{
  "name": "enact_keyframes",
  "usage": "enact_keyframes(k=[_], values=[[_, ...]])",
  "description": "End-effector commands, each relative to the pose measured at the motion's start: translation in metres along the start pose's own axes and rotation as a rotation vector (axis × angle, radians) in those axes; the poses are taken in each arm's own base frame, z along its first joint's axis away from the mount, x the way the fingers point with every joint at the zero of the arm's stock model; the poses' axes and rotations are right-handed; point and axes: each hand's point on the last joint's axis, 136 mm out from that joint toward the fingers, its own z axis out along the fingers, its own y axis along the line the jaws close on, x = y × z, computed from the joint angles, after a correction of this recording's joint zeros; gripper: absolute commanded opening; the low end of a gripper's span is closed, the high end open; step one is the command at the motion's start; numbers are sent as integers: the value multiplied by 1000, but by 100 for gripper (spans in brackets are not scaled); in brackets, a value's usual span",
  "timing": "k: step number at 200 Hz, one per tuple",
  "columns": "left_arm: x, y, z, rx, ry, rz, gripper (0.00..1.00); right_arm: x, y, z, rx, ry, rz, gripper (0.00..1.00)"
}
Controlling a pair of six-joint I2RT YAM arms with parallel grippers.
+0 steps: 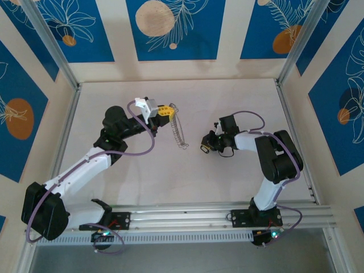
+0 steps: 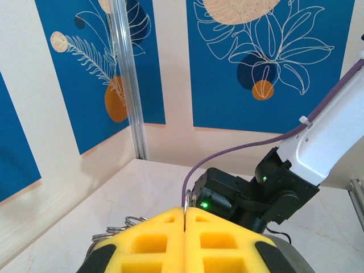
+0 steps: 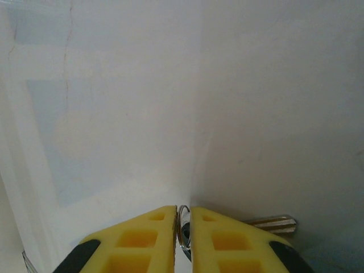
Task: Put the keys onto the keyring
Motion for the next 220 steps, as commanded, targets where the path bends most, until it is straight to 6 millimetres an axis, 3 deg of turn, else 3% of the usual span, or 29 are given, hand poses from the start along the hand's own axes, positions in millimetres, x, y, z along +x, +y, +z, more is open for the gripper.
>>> enact_keyframes(k=[1, 220], values=[[-20, -4, 0, 7, -43, 43, 0, 1, 0, 2, 15, 13, 8, 13], [-19, -6, -2, 10, -44, 40, 0, 0, 4, -10, 17, -14, -4, 13]])
